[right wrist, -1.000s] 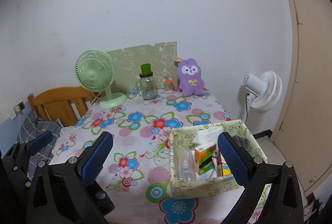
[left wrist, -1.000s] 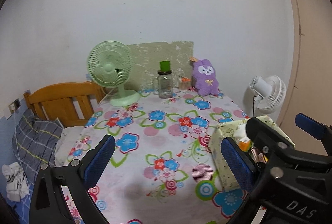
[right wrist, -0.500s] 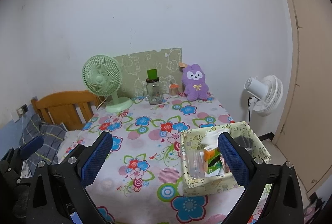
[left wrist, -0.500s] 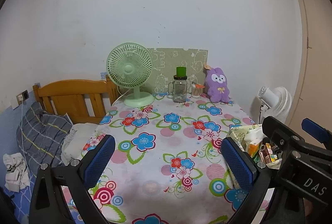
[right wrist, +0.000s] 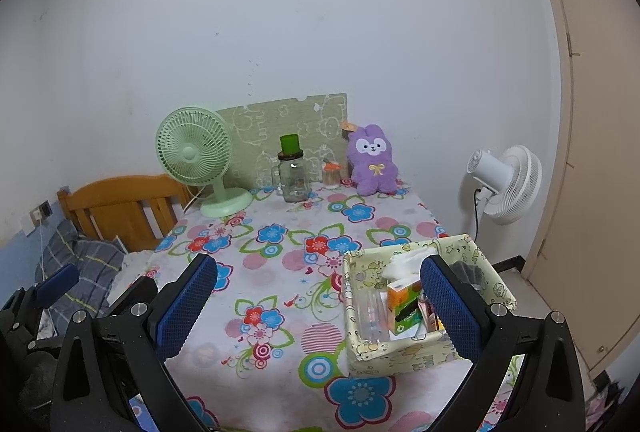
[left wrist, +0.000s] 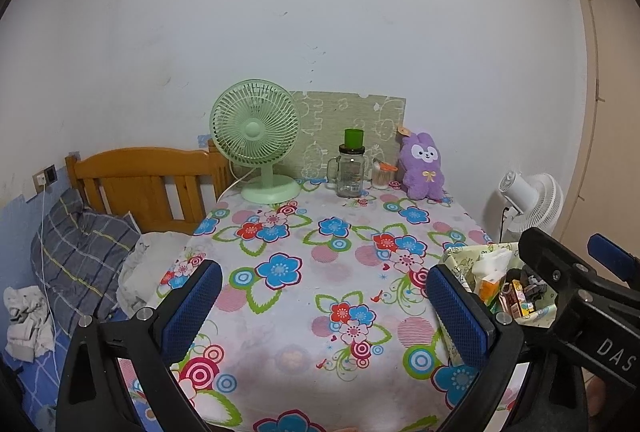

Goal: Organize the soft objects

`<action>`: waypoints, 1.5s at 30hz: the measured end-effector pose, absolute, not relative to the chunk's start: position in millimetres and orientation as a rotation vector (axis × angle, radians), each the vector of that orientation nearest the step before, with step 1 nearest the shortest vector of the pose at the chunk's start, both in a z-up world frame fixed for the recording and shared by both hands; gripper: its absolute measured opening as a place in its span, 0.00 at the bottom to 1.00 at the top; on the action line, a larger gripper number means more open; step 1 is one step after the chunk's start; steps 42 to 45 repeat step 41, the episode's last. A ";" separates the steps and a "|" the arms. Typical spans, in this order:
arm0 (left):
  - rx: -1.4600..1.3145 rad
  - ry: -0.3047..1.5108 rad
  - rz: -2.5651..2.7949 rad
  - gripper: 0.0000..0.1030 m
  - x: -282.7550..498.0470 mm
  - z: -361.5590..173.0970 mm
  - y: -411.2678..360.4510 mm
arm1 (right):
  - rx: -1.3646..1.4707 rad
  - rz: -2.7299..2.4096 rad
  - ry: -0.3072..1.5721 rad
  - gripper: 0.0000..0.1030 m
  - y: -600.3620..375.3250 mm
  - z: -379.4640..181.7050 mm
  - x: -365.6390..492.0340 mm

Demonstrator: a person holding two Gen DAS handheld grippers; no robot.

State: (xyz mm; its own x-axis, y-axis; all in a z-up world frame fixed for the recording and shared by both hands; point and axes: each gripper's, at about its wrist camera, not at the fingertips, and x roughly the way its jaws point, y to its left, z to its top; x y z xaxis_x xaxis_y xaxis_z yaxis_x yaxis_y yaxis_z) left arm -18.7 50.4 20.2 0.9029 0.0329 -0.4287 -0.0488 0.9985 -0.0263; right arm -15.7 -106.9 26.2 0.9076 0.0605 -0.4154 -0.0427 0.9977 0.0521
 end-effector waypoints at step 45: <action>-0.047 0.442 0.078 1.00 -15.7 19.9 53.3 | 0.044 0.050 0.442 1.00 -114.8 24.9 -12.5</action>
